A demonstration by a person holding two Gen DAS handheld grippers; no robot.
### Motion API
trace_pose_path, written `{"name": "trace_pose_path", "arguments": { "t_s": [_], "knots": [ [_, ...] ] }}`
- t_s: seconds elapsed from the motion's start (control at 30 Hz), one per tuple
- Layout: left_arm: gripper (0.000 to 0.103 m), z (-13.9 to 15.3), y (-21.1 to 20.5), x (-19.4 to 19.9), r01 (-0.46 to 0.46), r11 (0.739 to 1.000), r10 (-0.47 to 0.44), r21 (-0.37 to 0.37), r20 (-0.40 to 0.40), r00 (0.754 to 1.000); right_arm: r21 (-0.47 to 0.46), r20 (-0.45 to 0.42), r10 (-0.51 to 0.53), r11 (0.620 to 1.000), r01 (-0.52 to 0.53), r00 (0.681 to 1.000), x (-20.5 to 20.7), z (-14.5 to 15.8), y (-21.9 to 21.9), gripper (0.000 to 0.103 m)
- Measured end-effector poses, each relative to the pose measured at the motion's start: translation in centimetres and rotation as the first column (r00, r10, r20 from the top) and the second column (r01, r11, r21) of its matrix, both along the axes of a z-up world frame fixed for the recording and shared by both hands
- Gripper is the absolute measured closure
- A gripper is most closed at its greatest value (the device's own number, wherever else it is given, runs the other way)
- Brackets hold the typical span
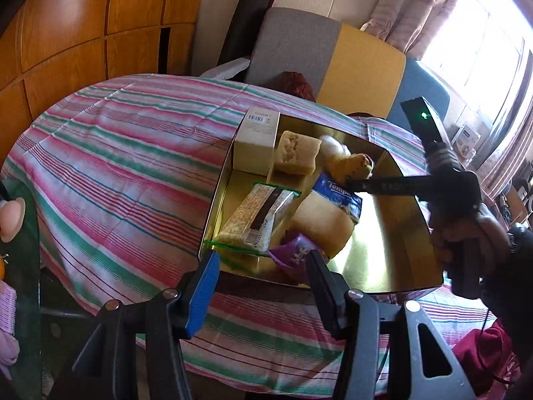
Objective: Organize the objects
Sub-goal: 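Carry the yellow knitted bundle to the gold tray and release it with the right tool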
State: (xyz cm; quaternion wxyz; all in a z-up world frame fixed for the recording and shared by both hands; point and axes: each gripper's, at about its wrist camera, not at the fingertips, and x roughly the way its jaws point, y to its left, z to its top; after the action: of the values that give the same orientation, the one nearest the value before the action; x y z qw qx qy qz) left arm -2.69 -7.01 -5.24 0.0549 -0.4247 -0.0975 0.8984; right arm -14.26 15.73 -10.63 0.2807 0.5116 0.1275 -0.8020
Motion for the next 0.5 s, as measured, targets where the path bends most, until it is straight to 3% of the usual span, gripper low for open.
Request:
{"name": "trace_pose_path", "arguments": {
  "t_s": [0.1, 0.17, 0.5],
  "knots": [
    [0.049, -0.2, -0.1, -0.2, -0.003, 1.0, 0.003, -0.002, 0.006, 1.0, -0.066, 0.004, -0.021, 0.998, 0.021, 1.0, -0.5, 0.0, 0.0, 0.058],
    [0.049, -0.2, -0.1, -0.2, -0.004, 1.0, 0.004, -0.002, 0.002, 1.0, -0.094, 0.022, -0.008, 0.995, 0.01, 1.0, -0.3, 0.2, 0.1, 0.038],
    [0.049, 1.3, 0.9, -0.1, -0.003, 0.999, 0.002, -0.047, -0.03, 1.0, -0.095, -0.067, -0.009, 0.995, 0.002, 0.998, 2.5, 2.3, 1.8, 0.032]
  ]
}}
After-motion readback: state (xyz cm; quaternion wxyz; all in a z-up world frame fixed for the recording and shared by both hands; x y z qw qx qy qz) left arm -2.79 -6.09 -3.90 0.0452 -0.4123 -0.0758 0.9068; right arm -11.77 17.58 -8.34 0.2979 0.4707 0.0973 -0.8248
